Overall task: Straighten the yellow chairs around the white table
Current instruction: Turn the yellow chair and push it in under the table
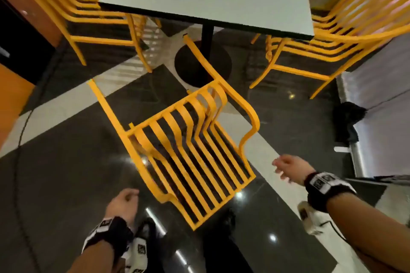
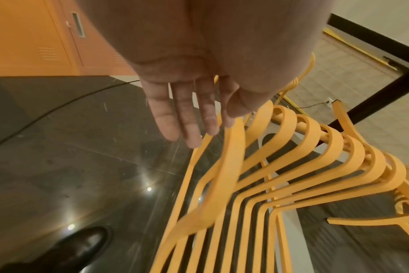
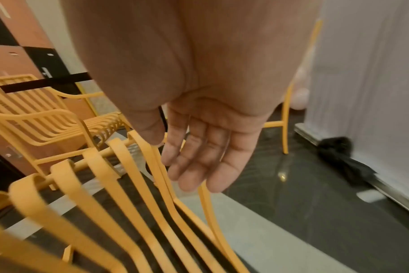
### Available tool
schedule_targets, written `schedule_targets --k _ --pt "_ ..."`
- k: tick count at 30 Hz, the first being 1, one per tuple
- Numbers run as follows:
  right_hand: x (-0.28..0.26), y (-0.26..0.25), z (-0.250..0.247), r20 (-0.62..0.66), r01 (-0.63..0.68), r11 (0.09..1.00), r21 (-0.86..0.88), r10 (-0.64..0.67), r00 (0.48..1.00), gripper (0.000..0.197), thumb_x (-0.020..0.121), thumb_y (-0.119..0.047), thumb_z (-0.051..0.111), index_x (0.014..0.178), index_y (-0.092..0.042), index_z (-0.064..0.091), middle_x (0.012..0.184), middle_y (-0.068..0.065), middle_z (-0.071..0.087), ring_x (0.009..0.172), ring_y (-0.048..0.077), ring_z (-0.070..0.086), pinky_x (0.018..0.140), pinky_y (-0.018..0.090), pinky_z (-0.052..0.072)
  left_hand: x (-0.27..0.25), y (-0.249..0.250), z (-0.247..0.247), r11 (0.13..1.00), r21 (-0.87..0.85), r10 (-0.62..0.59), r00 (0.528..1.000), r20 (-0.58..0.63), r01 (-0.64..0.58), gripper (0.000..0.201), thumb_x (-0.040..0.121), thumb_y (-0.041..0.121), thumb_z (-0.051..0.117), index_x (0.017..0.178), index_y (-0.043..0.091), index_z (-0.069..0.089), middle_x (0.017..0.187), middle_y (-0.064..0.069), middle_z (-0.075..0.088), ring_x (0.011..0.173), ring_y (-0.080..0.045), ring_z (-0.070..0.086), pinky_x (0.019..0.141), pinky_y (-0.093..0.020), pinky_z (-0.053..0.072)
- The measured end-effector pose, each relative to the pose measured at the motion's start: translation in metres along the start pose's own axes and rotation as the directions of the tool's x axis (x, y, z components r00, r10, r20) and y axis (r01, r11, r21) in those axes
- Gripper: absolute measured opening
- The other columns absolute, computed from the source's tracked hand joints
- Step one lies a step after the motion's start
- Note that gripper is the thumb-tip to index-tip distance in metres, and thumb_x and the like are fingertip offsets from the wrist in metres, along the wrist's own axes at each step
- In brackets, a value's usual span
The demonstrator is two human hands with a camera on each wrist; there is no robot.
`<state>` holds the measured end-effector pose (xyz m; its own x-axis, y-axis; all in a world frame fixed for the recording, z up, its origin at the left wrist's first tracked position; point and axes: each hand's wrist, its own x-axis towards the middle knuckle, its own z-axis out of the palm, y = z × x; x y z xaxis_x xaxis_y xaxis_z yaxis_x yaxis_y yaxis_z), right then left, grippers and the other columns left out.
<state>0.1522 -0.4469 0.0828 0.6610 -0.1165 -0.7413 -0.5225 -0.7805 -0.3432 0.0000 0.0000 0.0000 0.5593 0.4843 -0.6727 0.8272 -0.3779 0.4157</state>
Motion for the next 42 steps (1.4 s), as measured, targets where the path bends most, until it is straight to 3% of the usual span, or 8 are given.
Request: schedule_targets --k 2,4,8,14,20,30,38,42 --pt "0.057 -0.017 -0.016 -0.08 0.055 0.997 -0.062 -0.06 0.995 0.018 0.09 -0.03 0.052 0.092 -0.019 0.066 0.083 0.007 0.069 0.059 0.018 0.061 0.051 0.029 0.049 0.014 0.019 0.03 0.999 -0.053 -0.004 0.998 -0.06 0.001 0.036 0.092 0.025 0.053 0.128 0.027 0.053 0.119 -0.011 0.067 0.106 -0.037 0.064 0.095 -0.041 0.047" --pt "0.115 -0.034 -0.028 -0.164 0.091 0.99 -0.11 -0.109 0.98 0.026 0.089 -0.032 0.051 0.11 -0.021 0.063 0.093 0.006 0.07 0.068 0.019 0.065 0.06 0.034 0.058 0.023 0.039 0.059 0.986 -0.143 -0.096 0.993 -0.061 0.087 0.053 0.095 0.032 0.048 0.142 0.012 0.034 0.13 -0.017 0.058 0.117 -0.039 0.056 0.094 -0.042 0.041" --pt "0.198 -0.042 -0.008 -0.155 0.111 0.991 -0.071 -0.121 0.98 0.058 0.09 -0.052 0.046 0.138 -0.022 0.04 0.131 0.007 0.057 0.11 0.032 0.059 0.091 0.046 0.052 0.03 0.039 0.104 0.94 -0.281 -0.225 0.97 -0.088 0.193 0.037 0.098 0.038 0.041 0.115 0.005 0.038 0.098 -0.012 0.058 0.1 -0.038 0.058 0.081 -0.039 0.037" --pt "0.235 -0.033 0.032 -0.216 0.065 0.998 -0.001 -0.064 0.974 0.049 0.095 -0.051 0.03 0.123 -0.014 0.043 0.107 0.018 0.06 0.086 0.031 0.052 0.078 0.038 0.039 0.021 0.017 0.122 0.92 -0.366 -0.192 0.975 -0.111 0.139 0.016 0.099 0.038 0.037 0.099 0.026 0.048 0.103 -0.003 0.056 0.098 -0.024 0.049 0.097 -0.045 0.037" --pt "0.199 -0.026 0.049 -0.198 0.042 0.998 -0.041 -0.05 0.979 0.044 0.096 -0.047 0.031 0.121 -0.013 0.045 0.103 0.016 0.061 0.088 0.033 0.056 0.078 0.04 0.042 0.025 -0.003 0.086 0.95 -0.283 -0.163 0.982 -0.092 0.132 0.011 0.099 0.029 0.043 0.091 0.024 0.05 0.095 -0.007 0.057 0.087 -0.026 0.054 0.083 -0.037 0.038" --pt "0.061 -0.077 0.077 -0.305 -0.024 0.999 -0.033 0.013 0.952 0.04 0.098 -0.044 0.034 0.09 -0.006 0.046 0.084 0.013 0.056 0.076 0.032 0.053 0.069 0.037 0.039 0.066 0.008 -0.081 0.982 -0.154 0.088 0.989 -0.123 -0.107 0.026 0.098 0.038 0.042 0.104 0.014 0.05 0.087 -0.001 0.069 0.092 -0.031 0.063 0.089 -0.045 0.048" --pt "-0.004 -0.106 0.071 -0.406 -0.148 0.979 -0.142 0.078 0.911 0.053 0.099 -0.043 0.027 0.097 0.004 0.052 0.085 0.018 0.052 0.078 0.037 0.054 0.067 0.038 0.039 0.1 0.095 -0.16 0.941 -0.089 0.307 0.935 -0.18 -0.326 0.021 0.095 0.035 0.045 0.095 0.016 0.055 0.096 -0.012 0.071 0.082 -0.035 0.068 0.076 -0.043 0.053" --pt "-0.001 -0.122 0.047 -0.405 -0.219 0.965 -0.147 0.144 0.903 0.053 0.1 -0.043 0.026 0.084 0.002 0.051 0.075 0.019 0.055 0.071 0.035 0.053 0.066 0.04 0.044 0.091 0.116 -0.168 0.901 -0.062 0.408 0.888 -0.214 -0.429 0.033 0.094 0.025 0.047 0.124 0.017 0.058 0.112 -0.006 0.066 0.103 -0.028 0.063 0.082 -0.032 0.042"
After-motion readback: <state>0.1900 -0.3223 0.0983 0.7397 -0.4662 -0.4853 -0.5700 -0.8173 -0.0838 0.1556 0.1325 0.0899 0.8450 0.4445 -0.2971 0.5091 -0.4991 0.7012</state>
